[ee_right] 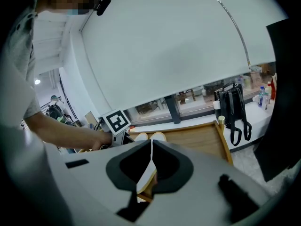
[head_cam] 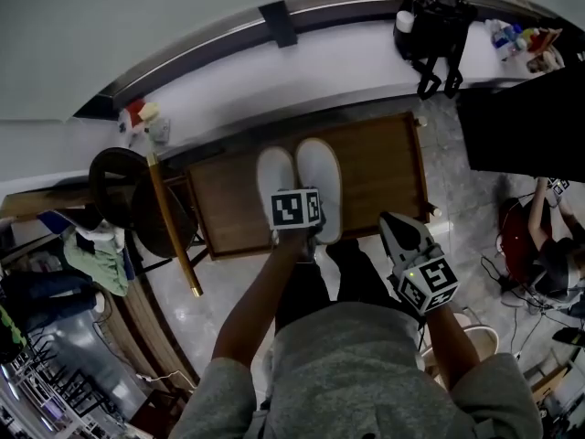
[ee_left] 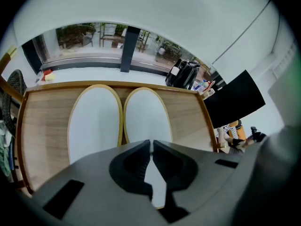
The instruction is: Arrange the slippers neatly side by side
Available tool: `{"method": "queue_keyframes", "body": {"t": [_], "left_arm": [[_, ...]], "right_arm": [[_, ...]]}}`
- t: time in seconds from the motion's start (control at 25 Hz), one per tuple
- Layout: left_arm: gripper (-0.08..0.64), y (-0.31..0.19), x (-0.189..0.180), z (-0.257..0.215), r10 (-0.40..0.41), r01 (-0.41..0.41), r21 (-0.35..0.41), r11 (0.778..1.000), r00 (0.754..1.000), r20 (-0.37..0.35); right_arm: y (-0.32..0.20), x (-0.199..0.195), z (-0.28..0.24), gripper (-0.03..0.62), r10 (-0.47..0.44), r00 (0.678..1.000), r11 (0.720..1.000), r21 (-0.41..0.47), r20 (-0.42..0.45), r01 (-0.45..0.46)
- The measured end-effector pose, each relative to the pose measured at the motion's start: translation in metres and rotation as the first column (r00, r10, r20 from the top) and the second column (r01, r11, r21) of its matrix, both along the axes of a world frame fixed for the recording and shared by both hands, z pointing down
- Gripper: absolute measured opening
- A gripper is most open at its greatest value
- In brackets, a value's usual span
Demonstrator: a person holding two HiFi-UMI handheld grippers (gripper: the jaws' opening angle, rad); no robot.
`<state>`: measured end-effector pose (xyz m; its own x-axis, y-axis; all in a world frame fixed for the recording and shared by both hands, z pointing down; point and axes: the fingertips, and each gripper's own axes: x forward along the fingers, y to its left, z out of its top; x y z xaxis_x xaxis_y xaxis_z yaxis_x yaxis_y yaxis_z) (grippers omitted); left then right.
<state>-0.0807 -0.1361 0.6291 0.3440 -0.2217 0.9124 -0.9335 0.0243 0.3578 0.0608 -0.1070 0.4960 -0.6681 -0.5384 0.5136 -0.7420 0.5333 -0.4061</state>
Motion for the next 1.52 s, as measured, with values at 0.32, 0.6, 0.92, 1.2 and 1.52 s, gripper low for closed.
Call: {"method": "queue_keyframes", "body": {"t": [0.32,0.6,0.92,1.2,1.52], "left_arm": [[0.028,-0.004,-0.003,0.002,-0.039,0.039,0.005,0.999,0.999,-0.018],[0.107,-0.003,0.008,-0.012,-0.033,0.039,0.057,0.998,0.995,-0.098],[0.192,0.006,0.007,-0.074,-0.055,0.093,0.208,0.974,0.982,-0.180],[0.190,0.018,-0.043,-0.174,-0.094,0.123,0.527,0.841,0.992,-0.083],[0.040,0.043,-0.074,-0.272,-0.170,-0.025,0.790,0.613,0.972,0.163]], "right_arm": [[0.000,-0.001,-0.004,0.029,0.003,1.000,1.000,0.005,-0.002,-0.003],[0.003,-0.003,-0.011,0.029,-0.007,1.000,1.000,0.025,-0.010,0.008],[-0.008,-0.004,-0.039,0.029,-0.037,0.999,0.994,0.103,-0.009,0.038],[-0.019,0.000,-0.076,0.029,-0.054,0.999,0.981,0.188,0.005,0.053],[-0.021,0.013,-0.108,0.029,-0.045,0.999,0.969,0.245,0.023,0.039]]}}
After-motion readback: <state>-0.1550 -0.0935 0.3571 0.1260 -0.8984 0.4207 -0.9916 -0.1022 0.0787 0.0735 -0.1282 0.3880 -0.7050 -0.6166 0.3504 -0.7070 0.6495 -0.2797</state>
